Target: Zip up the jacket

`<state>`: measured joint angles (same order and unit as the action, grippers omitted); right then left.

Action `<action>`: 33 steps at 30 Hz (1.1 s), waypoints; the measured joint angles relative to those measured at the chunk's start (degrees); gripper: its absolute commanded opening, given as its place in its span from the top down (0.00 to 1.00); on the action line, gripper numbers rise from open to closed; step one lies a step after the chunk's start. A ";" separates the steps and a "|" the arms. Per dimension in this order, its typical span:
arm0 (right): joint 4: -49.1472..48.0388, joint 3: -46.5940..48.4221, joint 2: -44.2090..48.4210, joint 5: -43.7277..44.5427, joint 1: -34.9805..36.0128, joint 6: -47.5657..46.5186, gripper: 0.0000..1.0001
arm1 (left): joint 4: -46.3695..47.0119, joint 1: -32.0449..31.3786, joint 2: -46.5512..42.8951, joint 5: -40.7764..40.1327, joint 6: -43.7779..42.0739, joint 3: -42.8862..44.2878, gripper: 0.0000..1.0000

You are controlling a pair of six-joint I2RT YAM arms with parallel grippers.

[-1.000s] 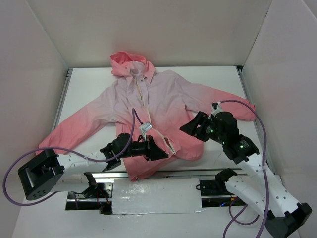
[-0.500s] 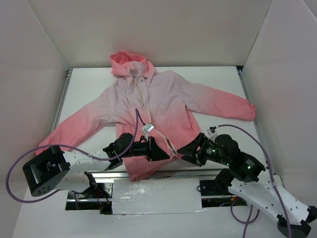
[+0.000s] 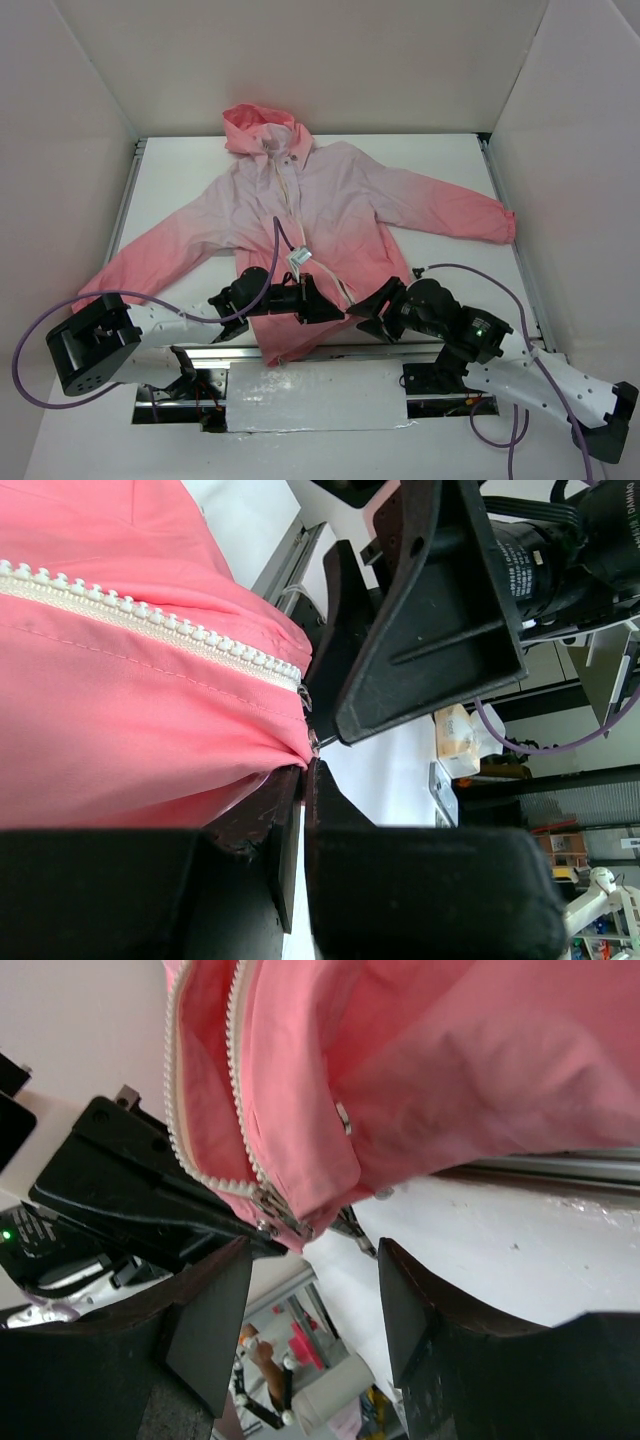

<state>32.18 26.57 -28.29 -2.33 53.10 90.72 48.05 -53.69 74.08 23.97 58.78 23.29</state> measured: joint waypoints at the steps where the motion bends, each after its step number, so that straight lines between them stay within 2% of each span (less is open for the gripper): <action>1: -0.50 -0.33 -0.11 0.44 0.02 0.28 0.39 | 0.00 0.00 0.00 0.09 0.00 0.00 1.00; 12: -4.63 -0.63 -1.53 3.28 0.02 1.38 0.40 | 0.24 0.00 1.07 1.03 0.00 0.00 1.00; 33: -3.89 0.33 -0.72 4.00 0.20 1.86 0.45 | 0.17 0.00 1.60 1.46 -0.09 0.74 1.00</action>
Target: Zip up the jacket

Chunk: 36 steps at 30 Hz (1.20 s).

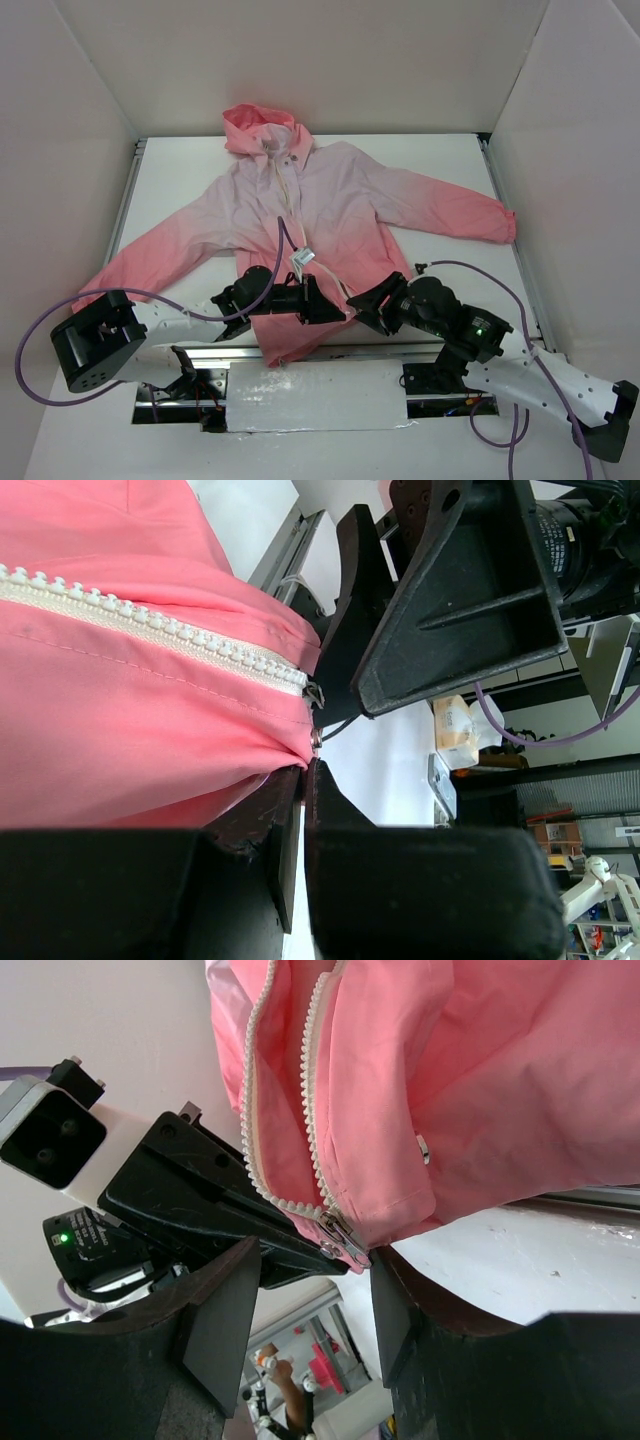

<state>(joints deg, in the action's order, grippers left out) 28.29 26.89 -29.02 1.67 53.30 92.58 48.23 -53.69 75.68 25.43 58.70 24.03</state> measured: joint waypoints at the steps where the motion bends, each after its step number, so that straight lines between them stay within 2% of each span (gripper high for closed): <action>1: 0.07 0.11 0.00 -0.07 0.04 0.00 0.45 | 0.00 0.00 0.00 0.00 0.00 0.00 1.00; 29: 4.98 2.36 2.73 -0.33 0.20 -0.50 0.47 | -0.17 0.00 1.09 0.17 0.00 0.74 1.00; 36: 5.07 2.34 2.89 -0.31 0.20 -0.55 0.59 | -0.15 0.00 1.09 0.22 0.00 0.74 1.00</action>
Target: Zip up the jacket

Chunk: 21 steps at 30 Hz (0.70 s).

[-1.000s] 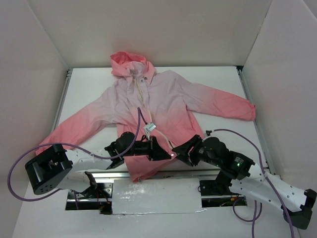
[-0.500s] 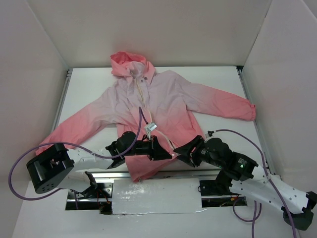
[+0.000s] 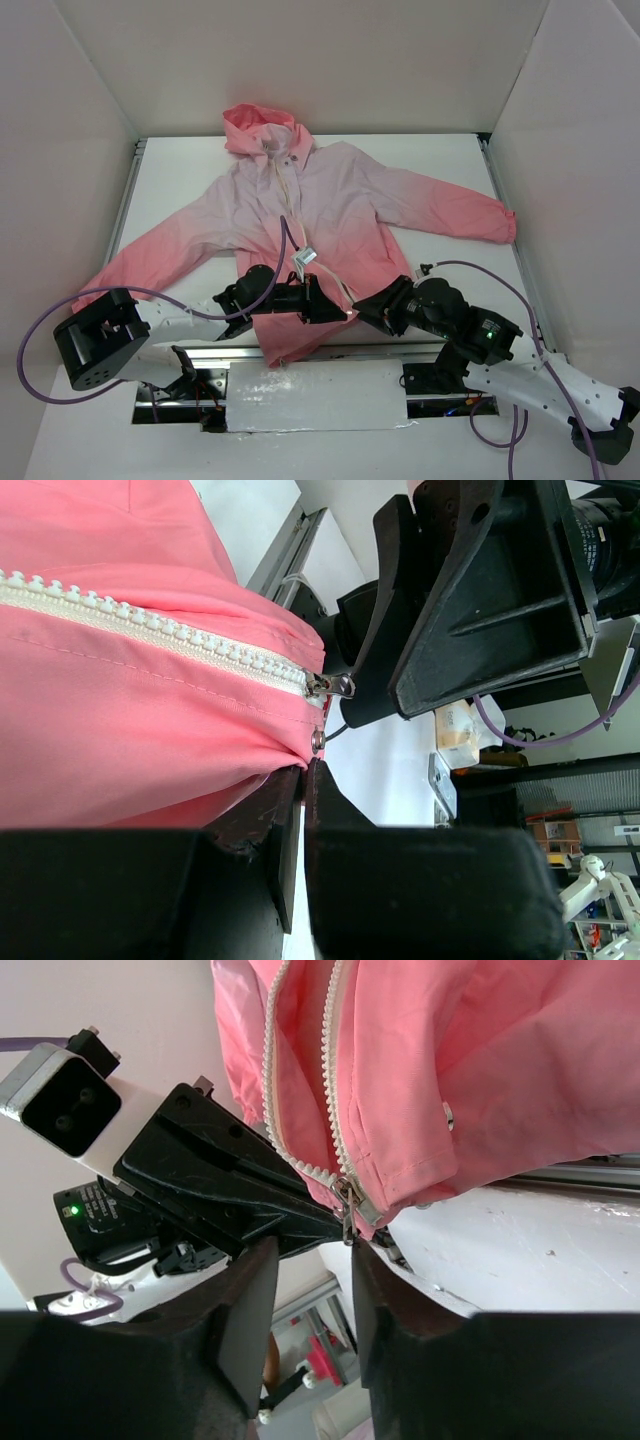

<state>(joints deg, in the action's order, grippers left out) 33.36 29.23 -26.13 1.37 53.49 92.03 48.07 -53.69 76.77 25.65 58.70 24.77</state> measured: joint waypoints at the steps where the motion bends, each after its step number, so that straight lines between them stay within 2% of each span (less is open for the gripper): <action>1: 0.00 0.00 0.00 0.00 0.00 -0.04 0.60 | 0.00 0.00 0.00 0.02 0.00 0.00 1.00; 14: -0.24 -1.86 -0.04 0.42 0.00 -0.15 0.62 | -0.02 0.00 0.00 0.04 0.00 0.00 1.00; 21: -0.35 -2.67 0.00 0.90 0.00 -0.15 0.67 | -0.02 0.00 -0.02 0.09 0.00 0.00 1.00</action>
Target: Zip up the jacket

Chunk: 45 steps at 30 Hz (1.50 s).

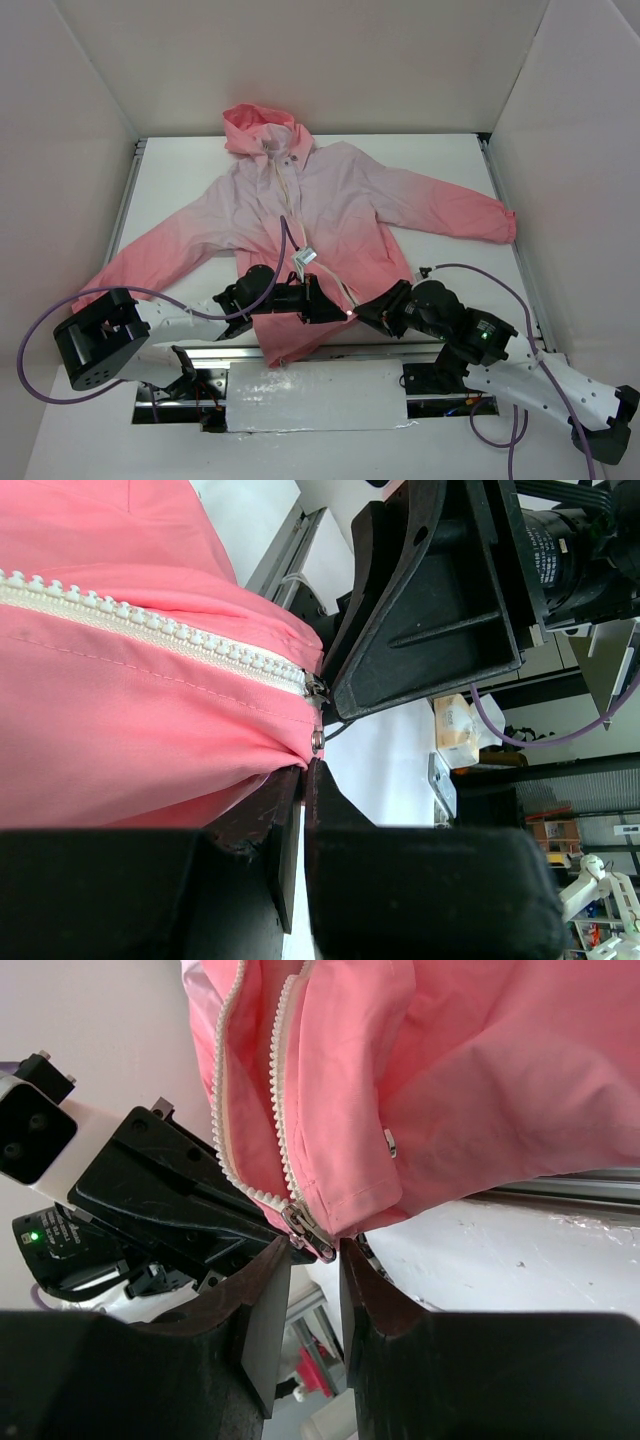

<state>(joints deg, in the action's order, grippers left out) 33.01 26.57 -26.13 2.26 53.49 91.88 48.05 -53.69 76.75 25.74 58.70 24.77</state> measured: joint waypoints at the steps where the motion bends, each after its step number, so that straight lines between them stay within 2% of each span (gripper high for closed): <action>1: -0.02 0.00 0.00 0.11 0.00 0.00 0.67 | 0.00 0.00 0.00 0.00 0.02 0.00 1.00; 45: 2.36 3.80 0.24 1.20 0.00 -3.48 0.69 | -0.02 0.00 -0.02 0.04 0.00 0.00 1.00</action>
<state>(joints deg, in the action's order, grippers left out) 35.38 30.37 -25.89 3.46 53.49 88.40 48.03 -53.69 76.73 25.78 58.70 24.77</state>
